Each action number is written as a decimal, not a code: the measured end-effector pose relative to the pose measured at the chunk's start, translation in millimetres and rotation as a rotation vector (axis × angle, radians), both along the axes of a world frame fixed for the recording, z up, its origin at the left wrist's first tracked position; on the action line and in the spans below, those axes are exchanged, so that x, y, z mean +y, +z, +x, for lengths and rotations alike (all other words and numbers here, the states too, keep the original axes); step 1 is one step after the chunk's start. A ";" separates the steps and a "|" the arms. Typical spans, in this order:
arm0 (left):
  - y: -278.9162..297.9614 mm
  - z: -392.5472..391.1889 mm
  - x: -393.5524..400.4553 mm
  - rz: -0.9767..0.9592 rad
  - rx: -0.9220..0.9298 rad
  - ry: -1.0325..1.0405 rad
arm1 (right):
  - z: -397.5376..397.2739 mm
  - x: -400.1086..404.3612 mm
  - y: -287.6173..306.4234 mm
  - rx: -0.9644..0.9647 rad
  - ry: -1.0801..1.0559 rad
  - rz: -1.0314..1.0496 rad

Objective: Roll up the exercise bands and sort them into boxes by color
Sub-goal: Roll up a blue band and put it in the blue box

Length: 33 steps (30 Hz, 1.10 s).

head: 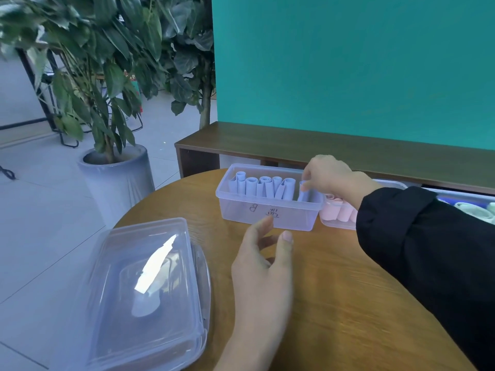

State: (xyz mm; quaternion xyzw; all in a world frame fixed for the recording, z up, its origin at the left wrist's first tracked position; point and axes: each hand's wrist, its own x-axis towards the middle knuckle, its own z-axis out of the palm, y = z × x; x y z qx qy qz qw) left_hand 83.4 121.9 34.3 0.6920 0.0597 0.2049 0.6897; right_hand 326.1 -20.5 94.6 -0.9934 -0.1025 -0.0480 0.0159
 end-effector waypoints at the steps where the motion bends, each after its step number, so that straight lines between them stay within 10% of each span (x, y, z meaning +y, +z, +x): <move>1: -0.3 0.5 0.2 -0.002 0.003 0.004 | 0.2 0.8 -0.5 -0.010 0.000 -0.004; 19: 0.1 0.8 2.1 0.100 0.048 -0.010 | -28.8 -11.4 17.8 -0.104 0.037 0.130; 33: 1.9 -35.9 -52.6 0.083 0.020 -0.095 | -226.1 -105.4 16.0 -0.122 0.048 0.458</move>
